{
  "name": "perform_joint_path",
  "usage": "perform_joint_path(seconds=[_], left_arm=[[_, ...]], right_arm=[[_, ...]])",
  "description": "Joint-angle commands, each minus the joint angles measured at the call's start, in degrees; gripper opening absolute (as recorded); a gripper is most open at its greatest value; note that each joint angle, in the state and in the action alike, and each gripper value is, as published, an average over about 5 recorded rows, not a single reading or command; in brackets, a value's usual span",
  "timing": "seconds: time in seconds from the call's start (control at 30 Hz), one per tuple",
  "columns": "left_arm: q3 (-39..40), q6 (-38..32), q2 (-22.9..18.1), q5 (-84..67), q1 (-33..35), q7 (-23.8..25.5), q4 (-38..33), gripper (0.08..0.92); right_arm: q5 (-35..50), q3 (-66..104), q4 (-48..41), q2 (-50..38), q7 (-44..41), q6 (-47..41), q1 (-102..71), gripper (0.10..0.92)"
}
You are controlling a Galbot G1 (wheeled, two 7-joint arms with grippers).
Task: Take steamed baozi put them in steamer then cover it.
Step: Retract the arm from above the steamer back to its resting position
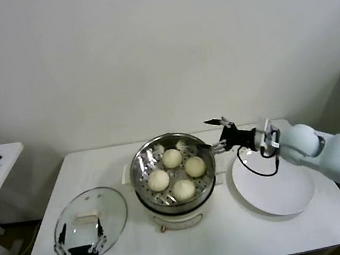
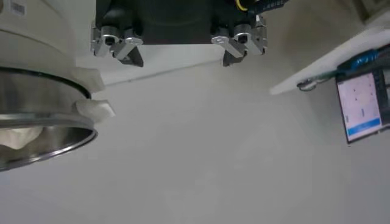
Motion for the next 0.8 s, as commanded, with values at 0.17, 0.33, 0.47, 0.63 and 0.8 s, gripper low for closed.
perform_joint_path(seconds=[0.17, 0.33, 0.47, 0.63, 0.8], left_arm=[[-1.1, 1.2, 0.2, 13.4, -0.6, 1.8, -1.7, 0.823], [-1.8, 1.7, 0.9, 19.7, -1.2, 3.1, -2.6, 0.823], [-1.7, 1.8, 1.2, 21.6, -1.3, 3.3, -2.7, 0.823], [-1.5, 1.0, 0.9, 22.2, -1.2, 2.8, -2.2, 0.823], [-2.2, 1.3, 1.3, 28.8, -0.8, 3.1, -1.8, 0.823]], right_arm=[[-1.1, 42.5, 4.2, 1.1, 9.5, 0.8, -42.1, 0.823], [-3.3, 52.7, 5.5, 6.2, 9.1, -0.9, -53.0, 0.823], [-6.7, 59.0, 7.7, 10.1, 8.9, -3.3, -59.2, 0.823], [-12.3, 65.1, 10.2, 16.6, 8.1, -4.8, -65.7, 0.823], [-16.1, 68.7, 12.2, 21.3, 7.0, -4.2, -72.1, 0.823]])
